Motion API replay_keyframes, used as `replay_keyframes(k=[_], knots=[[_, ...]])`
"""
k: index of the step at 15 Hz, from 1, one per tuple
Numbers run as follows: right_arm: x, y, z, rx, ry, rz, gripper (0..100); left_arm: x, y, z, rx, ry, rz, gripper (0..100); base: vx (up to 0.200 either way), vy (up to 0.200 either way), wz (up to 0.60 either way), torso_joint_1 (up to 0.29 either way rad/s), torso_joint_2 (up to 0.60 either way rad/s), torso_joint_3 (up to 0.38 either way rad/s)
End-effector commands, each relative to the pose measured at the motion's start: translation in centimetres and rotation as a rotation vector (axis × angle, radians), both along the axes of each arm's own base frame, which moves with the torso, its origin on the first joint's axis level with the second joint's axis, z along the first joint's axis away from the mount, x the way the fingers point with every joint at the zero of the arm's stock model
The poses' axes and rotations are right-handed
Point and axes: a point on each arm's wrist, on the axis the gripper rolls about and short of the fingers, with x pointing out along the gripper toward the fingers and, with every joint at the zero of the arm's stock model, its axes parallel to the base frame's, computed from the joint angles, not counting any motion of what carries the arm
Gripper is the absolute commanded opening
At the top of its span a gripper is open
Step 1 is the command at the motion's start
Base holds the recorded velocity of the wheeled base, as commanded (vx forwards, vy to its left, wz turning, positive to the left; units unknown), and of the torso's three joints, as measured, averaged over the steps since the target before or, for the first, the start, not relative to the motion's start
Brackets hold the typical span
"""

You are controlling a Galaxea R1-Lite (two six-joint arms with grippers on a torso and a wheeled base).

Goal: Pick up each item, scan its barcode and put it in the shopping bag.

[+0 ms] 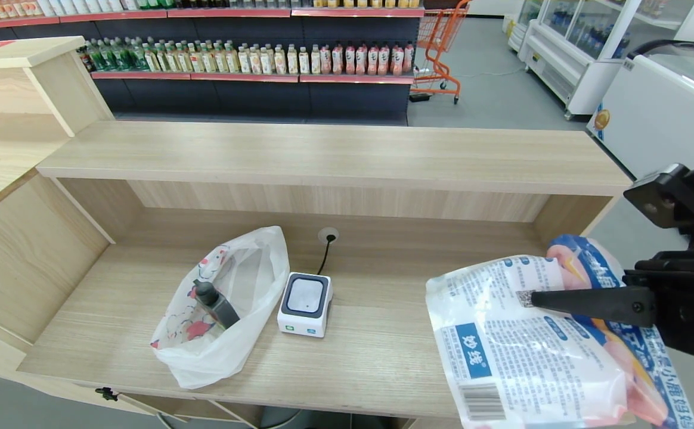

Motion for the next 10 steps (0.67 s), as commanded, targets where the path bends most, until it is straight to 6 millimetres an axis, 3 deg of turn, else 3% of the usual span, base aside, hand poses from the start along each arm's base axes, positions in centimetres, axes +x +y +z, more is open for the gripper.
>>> replay_keyframes(k=[1, 4, 6, 10], knots=[[0.6, 0.0, -0.2, -0.046, -0.117, -0.079, 0, 0.0, 0.0, 0.0, 0.000, -0.001, 0.000, 100, 0.000, 0.000, 0.00, 0.000, 0.00, 0.000], [2.8, -2.0, -2.4, -0.509, -0.691, -0.389, 0, 0.0, 0.0, 0.0, 0.000, -0.001, 0.000, 100, 0.000, 0.000, 0.00, 0.000, 0.00, 0.000], [2.4, -3.9, -3.3, -0.679, -0.901, -0.429, 0, 0.0, 0.0, 0.0, 0.000, -0.001, 0.000, 100, 0.000, 0.000, 0.00, 0.000, 0.00, 0.000], [1.7, -3.8, -4.5, -0.710, -1.090, -0.405, 0, 0.0, 0.0, 0.0, 0.000, -0.001, 0.000, 100, 0.000, 0.000, 0.00, 0.000, 0.00, 0.000]])
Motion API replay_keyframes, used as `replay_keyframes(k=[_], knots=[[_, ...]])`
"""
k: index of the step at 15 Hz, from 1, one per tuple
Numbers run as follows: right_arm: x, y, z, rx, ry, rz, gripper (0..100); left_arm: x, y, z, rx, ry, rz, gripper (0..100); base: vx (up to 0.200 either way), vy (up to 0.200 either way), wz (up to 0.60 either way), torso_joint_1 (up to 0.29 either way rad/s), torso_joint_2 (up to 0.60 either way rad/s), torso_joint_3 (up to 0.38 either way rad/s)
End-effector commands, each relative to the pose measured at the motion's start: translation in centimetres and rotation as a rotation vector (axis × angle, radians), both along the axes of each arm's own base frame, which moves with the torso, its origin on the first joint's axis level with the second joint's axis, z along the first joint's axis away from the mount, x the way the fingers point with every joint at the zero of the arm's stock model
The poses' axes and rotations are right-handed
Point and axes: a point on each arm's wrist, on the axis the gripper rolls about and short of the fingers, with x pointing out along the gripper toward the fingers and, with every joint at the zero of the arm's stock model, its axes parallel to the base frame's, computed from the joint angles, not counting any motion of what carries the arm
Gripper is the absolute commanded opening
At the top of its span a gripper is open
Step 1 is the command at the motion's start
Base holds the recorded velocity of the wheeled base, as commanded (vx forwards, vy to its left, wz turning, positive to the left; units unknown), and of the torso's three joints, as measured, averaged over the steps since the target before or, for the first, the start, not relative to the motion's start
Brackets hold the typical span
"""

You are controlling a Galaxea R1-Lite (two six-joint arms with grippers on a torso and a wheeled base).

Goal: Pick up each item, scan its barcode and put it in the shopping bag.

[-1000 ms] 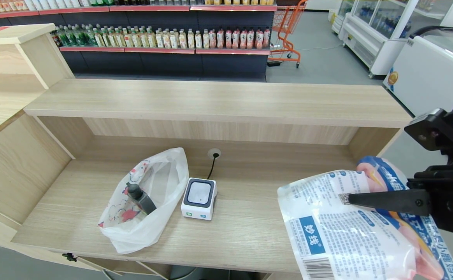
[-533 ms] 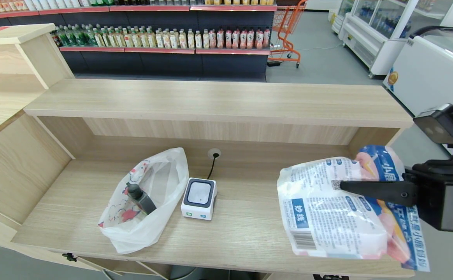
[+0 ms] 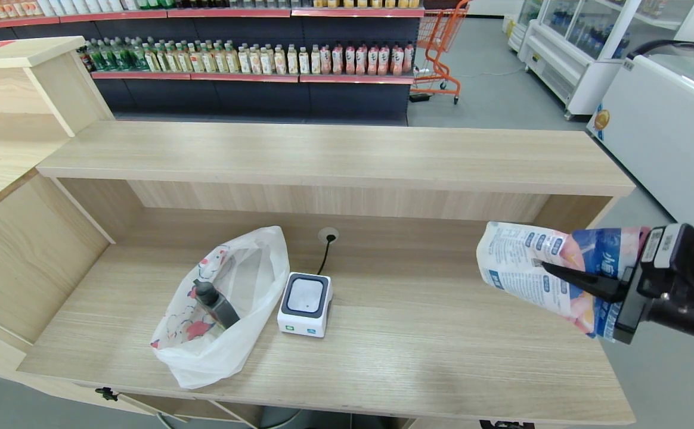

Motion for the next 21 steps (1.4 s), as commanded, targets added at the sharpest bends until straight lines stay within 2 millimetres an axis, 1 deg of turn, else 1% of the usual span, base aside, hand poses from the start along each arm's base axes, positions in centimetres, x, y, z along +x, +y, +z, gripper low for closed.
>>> replay_keyframes(k=[1, 3, 5, 10, 13, 16, 17, 20, 21], knots=[[0.2, 0.0, -1.1, -0.048, -0.006, 0.045, 0, 0.0, 0.0, 0.0, 0.000, -0.001, 0.000, 100, 0.000, 0.000, 0.00, 0.000, 0.00, 0.000], [0.5, 0.1, -1.4, -0.111, -0.058, 0.113, 0, 0.0, 0.0, 0.0, 0.000, -0.001, 0.000, 100, 0.000, 0.000, 0.00, 0.000, 0.00, 0.000], [0.8, 0.2, -1.7, -0.143, -0.080, 0.145, 0, 0.0, 0.0, 0.0, 0.000, -0.001, 0.000, 100, 0.000, 0.000, 0.00, 0.000, 0.00, 0.000], [0.9, 0.4, -1.6, -0.155, -0.102, 0.177, 0, 0.0, 0.0, 0.0, 0.000, -0.001, 0.000, 100, 0.000, 0.000, 0.00, 0.000, 0.00, 0.000], [1.0, 0.5, -1.3, -0.141, -0.110, 0.197, 0, 0.0, 0.0, 0.0, -0.009, -0.002, 0.002, 100, 0.000, 0.200, 0.00, 0.001, 0.00, 0.002], [1.4, 0.5, -0.8, -0.093, -0.083, 0.207, 0, 0.0, 0.0, 0.0, -0.009, -0.002, 0.002, 100, 0.000, 0.200, 0.00, 0.006, 0.00, 0.001], [1.6, 0.5, -1.0, -0.073, -0.054, 0.202, 0, 0.0, 0.0, 0.0, -0.009, -0.002, 0.002, 100, 0.000, 0.200, 0.00, 0.002, 0.00, 0.002], [3.0, -0.1, -1.6, -0.060, -0.014, 0.187, 0, 0.0, 0.0, 0.0, -0.005, -0.001, 0.000, 100, 0.000, 0.200, 0.00, 0.001, 0.00, 0.006], [3.7, -0.3, -1.7, -0.057, -0.009, 0.191, 0, 0.0, 0.0, 0.0, -0.003, -0.001, 0.000, 100, 0.000, 0.200, 0.00, 0.002, 0.00, 0.002]])
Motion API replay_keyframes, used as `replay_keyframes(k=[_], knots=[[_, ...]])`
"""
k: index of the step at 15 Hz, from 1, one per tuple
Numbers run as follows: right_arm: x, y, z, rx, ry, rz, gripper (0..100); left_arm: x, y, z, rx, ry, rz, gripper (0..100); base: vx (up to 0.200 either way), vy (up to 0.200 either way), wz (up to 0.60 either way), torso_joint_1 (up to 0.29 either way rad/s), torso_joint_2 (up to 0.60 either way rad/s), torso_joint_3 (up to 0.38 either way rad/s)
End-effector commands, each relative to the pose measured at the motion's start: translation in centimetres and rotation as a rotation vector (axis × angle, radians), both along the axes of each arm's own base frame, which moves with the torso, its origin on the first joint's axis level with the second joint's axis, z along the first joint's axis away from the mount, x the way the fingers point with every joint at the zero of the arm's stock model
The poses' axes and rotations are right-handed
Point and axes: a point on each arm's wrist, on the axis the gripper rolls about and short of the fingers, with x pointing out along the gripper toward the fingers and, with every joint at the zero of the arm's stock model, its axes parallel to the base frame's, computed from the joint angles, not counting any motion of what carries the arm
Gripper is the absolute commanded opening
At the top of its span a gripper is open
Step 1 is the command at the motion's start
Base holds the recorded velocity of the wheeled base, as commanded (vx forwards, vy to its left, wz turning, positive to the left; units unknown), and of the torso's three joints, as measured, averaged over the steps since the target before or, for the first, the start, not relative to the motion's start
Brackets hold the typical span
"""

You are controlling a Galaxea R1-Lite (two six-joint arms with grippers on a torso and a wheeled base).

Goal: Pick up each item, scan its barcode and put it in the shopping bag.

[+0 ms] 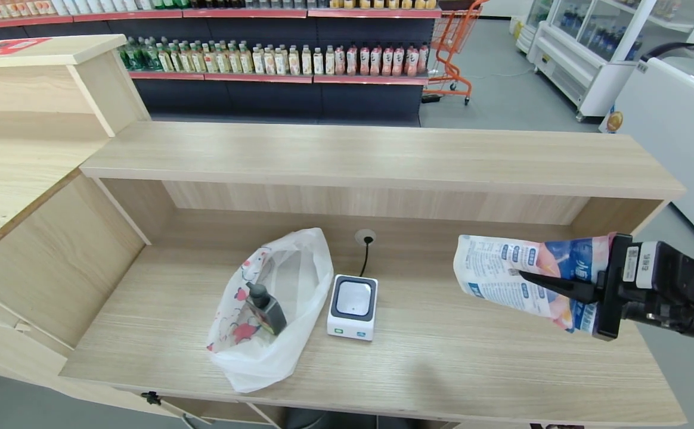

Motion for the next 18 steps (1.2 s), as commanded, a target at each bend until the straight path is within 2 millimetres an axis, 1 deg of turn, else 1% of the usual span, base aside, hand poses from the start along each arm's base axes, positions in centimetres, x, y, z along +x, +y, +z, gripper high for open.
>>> replay_keyframes(k=[1, 4, 7, 11, 14, 18], knots=[[1.8, -0.5, -0.7, 0.003, 0.032, -0.002, 0, 0.0, 0.0, 0.0, -0.001, 0.000, 0.000, 100, 0.000, 0.200, 0.00, -0.002, 0.00, 0.002], [4.1, -0.8, -1.5, 0.015, 0.039, 0.029, 0, 0.0, 0.0, 0.0, 0.002, 0.000, 0.000, 100, 0.000, 0.200, 0.00, -0.001, 0.00, 0.001], [5.6, -1.5, -3.2, 0.040, 0.049, 0.100, 0, 0.0, 0.0, 0.0, 0.002, 0.000, 0.000, 100, 0.000, 0.200, 0.00, 0.004, 0.00, 0.004], [7.0, -1.6, -5.3, 0.043, 0.071, 0.109, 0, 0.0, 0.0, 0.0, 0.001, 0.000, 0.000, 100, 0.000, 0.000, 0.00, 0.000, 0.00, 0.000], [8.9, -1.6, -6.5, 0.022, 0.026, 0.117, 0, 0.0, 0.0, 0.0, 0.001, 0.000, 0.000, 100, 0.000, 0.000, 0.00, 0.000, 0.00, 0.000], [9.5, -1.5, -7.9, 0.020, 0.057, 0.126, 0, 0.0, 0.0, 0.0, 0.001, 0.000, 0.000, 100, 0.000, 0.000, 0.00, 0.000, 0.00, 0.000]])
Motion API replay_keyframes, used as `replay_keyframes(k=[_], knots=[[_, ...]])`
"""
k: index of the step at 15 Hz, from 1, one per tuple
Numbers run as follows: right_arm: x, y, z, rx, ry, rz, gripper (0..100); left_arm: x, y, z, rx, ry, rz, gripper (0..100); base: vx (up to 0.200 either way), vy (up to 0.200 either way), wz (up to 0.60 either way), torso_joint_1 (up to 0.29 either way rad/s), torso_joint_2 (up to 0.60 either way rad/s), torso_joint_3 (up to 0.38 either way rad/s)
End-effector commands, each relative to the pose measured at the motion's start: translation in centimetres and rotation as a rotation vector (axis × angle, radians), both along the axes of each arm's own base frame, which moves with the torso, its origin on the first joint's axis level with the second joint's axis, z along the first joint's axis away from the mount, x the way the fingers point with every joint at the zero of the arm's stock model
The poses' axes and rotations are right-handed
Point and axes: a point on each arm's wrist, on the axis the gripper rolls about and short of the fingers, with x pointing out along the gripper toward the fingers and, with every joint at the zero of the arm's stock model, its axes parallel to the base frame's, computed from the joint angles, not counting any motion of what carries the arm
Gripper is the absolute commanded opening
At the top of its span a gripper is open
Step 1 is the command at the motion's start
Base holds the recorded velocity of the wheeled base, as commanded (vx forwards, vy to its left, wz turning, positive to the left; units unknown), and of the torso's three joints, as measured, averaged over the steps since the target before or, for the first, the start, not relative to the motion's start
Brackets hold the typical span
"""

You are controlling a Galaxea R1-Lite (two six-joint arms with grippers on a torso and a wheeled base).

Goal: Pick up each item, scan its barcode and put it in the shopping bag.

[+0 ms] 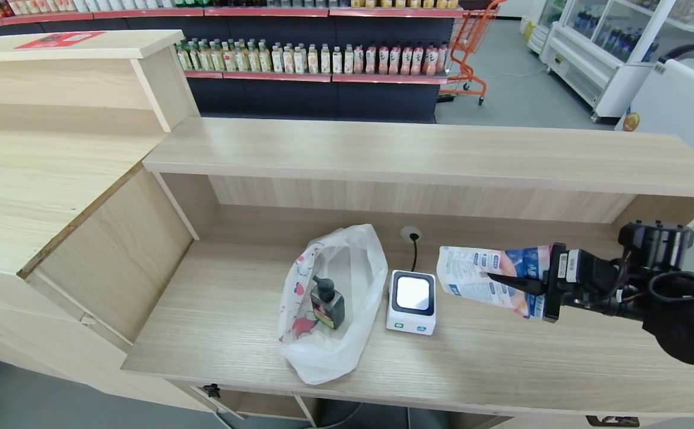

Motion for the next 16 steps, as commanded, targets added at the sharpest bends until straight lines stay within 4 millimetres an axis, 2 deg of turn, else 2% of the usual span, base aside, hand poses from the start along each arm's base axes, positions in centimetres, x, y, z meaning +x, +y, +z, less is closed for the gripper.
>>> replay_keyframes(k=[1, 7, 12, 16], knots=[[0.4, 0.3, -1.1, 0.001, 0.033, 0.012, 0, 0.0, 0.0, 0.0, 0.000, -0.001, -0.001, 100, 0.000, 0.000, 0.00, 0.000, 0.00, 0.000], [1.9, 1.0, -2.5, -0.024, -0.044, 0.099, 0, 0.0, 0.0, 0.0, 0.000, -0.001, -0.001, 100, 0.000, 0.000, 0.00, 0.000, 0.00, 0.000], [3.5, 3.1, -3.9, -0.021, -0.102, 0.161, 0, 0.0, 0.0, 0.0, 0.000, -0.001, -0.001, 100, 0.000, 0.000, 0.00, 0.000, 0.00, 0.000], [4.5, 3.3, -4.6, -0.020, -0.132, 0.173, 0, 0.0, 0.0, 0.0, 0.000, -0.001, -0.001, 100, 0.000, 0.000, 0.00, 0.000, 0.00, 0.000]])
